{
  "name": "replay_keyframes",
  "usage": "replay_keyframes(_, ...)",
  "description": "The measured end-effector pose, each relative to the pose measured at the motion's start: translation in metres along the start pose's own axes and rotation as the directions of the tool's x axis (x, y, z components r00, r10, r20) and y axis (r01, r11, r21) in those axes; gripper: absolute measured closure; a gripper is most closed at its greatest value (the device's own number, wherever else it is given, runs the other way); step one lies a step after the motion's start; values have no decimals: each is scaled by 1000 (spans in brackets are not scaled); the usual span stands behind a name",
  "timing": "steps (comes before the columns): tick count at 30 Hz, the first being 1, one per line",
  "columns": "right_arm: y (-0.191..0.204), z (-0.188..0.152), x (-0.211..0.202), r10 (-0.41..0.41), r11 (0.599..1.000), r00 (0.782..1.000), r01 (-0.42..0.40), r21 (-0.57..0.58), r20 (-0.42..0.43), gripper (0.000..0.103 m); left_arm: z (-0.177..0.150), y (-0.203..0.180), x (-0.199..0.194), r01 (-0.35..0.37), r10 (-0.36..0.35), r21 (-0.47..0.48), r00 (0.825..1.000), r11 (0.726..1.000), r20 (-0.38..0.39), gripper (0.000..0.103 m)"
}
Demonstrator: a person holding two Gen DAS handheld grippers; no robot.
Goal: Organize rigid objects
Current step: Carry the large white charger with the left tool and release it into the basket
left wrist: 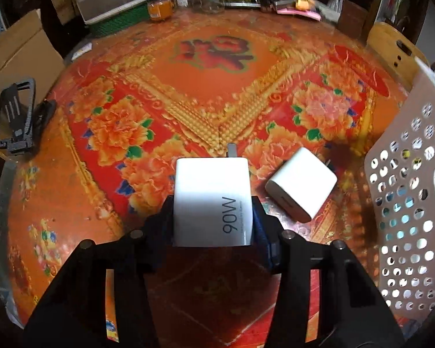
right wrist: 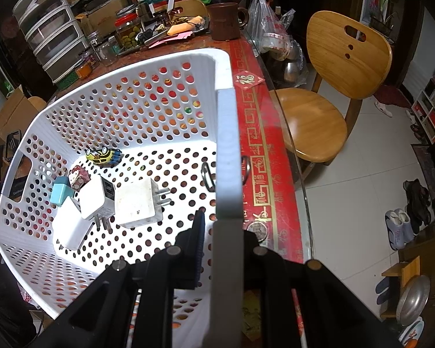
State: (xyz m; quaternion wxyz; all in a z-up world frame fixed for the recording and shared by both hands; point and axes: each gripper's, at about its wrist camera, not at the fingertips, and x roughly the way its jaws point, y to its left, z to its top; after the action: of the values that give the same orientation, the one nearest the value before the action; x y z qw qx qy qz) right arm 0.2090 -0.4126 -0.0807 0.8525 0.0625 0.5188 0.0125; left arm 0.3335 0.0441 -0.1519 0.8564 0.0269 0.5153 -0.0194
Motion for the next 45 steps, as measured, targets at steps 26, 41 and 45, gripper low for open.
replay_keyframes(26, 0, 0, 0, 2, 1000, 1000, -2, -1, 1, 89, -2, -109, -183, 94, -176, 277, 941, 956, 289, 56)
replay_keyframes(41, 0, -1, 0, 2, 1000, 1000, -2, 0, 2, 89, -8, -227, -119, 130, -211, 531, 973, 837, 95, 56)
replay_keyframes(45, 0, -1, 0, 1, 1000, 1000, -1, 1, 2, 89, -14, -243, -108, 134, -205, 564, 977, 815, 64, 56)
